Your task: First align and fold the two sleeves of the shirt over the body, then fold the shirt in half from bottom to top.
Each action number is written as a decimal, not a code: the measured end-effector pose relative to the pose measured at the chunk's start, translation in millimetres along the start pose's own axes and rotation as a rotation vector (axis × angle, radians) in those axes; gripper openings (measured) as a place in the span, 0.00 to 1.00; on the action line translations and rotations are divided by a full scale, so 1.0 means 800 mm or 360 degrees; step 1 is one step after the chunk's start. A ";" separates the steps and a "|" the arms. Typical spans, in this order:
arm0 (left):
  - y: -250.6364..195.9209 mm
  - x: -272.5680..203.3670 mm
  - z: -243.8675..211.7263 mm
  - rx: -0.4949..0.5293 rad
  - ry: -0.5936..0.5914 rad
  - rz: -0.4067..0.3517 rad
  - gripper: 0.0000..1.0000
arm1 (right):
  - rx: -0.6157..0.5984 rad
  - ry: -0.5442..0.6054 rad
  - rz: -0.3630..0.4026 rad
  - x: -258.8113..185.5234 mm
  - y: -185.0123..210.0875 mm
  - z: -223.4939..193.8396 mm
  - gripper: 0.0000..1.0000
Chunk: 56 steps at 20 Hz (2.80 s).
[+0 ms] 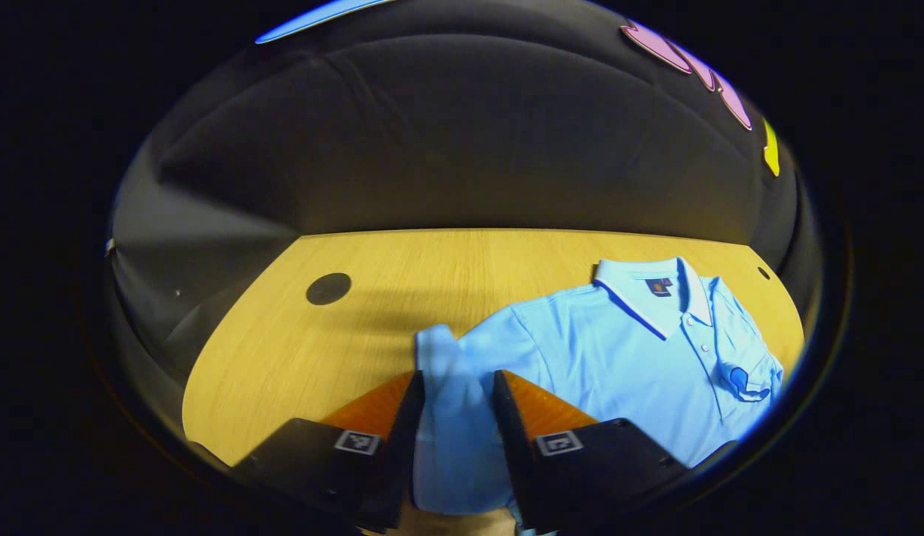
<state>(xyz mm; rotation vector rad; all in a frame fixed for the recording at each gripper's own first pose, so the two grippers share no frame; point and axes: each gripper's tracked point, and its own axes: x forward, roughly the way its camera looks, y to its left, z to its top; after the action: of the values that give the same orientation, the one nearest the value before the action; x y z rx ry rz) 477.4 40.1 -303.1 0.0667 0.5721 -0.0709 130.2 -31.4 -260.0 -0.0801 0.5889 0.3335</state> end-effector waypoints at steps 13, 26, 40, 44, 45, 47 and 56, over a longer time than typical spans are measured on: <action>-0.023 -0.014 0.028 0.0036 -0.0029 0.0077 0.06 | 0.0209 0.0034 -0.0066 0.018 -0.007 -0.033 0.97; -0.185 -0.061 0.083 -0.0008 -0.0162 -0.0276 0.06 | 0.0197 -0.0012 -0.0168 0.007 -0.021 -0.041 0.98; -0.233 -0.252 -0.001 0.0037 -0.0194 -0.0484 0.98 | 0.0287 0.0050 -0.0044 -0.028 0.051 -0.070 0.99; -0.192 -0.331 -0.049 0.0005 -0.0189 -0.0400 0.97 | 0.0302 0.0097 0.0006 -0.045 0.092 -0.090 0.99; -0.190 -0.349 -0.070 -0.0007 -0.0152 -0.0416 0.97 | 0.0304 0.0118 0.0008 -0.049 0.101 -0.098 0.99; -0.174 -0.381 -0.107 -0.0011 -0.0093 -0.0396 0.98 | 0.0333 0.0139 0.0017 -0.061 0.120 -0.108 0.99; -0.160 -0.473 -0.284 -0.0100 0.0149 -0.0233 0.98 | 0.0386 0.0299 0.0055 -0.091 0.197 -0.186 0.99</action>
<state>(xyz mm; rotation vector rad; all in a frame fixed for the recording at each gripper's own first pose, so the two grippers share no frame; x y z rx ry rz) 27.1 -50.2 -293.8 -0.0336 0.6716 -0.1929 -58.0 71.4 -339.7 0.1334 0.8138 0.2874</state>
